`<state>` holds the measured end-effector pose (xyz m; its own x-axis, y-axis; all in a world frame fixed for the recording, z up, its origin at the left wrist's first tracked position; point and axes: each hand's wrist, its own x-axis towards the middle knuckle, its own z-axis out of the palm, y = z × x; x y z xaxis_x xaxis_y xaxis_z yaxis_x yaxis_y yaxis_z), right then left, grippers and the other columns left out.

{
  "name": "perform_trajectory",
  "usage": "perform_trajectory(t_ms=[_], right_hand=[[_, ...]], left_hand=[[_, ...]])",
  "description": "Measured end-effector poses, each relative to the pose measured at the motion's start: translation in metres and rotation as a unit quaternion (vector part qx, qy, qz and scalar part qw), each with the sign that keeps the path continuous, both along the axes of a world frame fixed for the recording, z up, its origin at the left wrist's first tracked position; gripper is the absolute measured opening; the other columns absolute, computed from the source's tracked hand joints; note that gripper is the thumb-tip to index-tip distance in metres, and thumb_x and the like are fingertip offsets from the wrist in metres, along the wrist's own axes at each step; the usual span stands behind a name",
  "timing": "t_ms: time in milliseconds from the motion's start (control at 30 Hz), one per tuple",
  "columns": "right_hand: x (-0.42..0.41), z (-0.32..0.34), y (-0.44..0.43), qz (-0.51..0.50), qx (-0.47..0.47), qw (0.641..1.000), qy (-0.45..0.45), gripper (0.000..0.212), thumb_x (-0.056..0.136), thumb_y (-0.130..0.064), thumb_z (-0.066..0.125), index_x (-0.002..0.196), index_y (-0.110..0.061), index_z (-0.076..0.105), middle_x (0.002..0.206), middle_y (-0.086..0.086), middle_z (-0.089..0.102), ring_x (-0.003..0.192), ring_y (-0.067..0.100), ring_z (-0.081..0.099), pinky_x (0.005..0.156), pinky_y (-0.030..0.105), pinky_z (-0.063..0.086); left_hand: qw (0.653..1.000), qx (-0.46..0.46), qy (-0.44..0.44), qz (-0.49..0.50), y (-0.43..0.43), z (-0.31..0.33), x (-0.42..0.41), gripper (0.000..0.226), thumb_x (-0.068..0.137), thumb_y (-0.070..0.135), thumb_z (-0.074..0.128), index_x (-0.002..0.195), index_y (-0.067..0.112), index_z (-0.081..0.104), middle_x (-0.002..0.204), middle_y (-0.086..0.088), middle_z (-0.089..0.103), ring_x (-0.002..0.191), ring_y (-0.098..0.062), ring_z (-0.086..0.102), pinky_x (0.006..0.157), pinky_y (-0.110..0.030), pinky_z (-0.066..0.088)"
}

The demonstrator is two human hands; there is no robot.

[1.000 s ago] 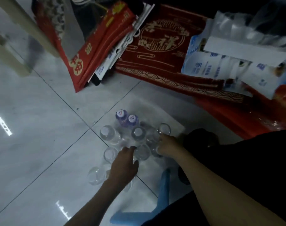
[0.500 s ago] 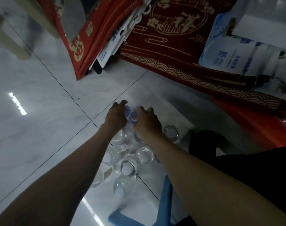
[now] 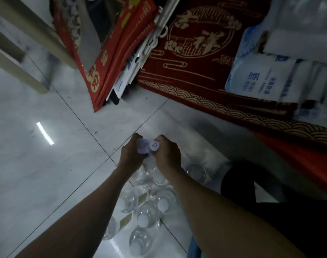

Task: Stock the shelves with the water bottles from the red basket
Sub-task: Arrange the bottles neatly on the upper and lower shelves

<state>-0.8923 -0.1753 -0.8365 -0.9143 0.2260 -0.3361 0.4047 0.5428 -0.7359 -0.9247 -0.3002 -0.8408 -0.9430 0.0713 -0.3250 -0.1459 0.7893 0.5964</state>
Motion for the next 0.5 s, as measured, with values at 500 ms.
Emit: perform_trajectory(t_ms=[500], right_hand=[[-0.056,0.276,0.099,-0.069,-0.388,0.893,0.216,0.042,0.082,-0.049,0.055,0.117,-0.027,0.065,0.121,0.006,0.07,0.114,0.026,0.065,0.104,0.052,0.048]], left_hand=[[0.88,0.465,0.077,-0.06,0.052,0.298,-0.048,0.026,0.062,0.017,0.084,0.087,0.018,0.076,0.079,0.0,0.074,0.069,-0.013,0.069,0.061,-0.026,0.056]])
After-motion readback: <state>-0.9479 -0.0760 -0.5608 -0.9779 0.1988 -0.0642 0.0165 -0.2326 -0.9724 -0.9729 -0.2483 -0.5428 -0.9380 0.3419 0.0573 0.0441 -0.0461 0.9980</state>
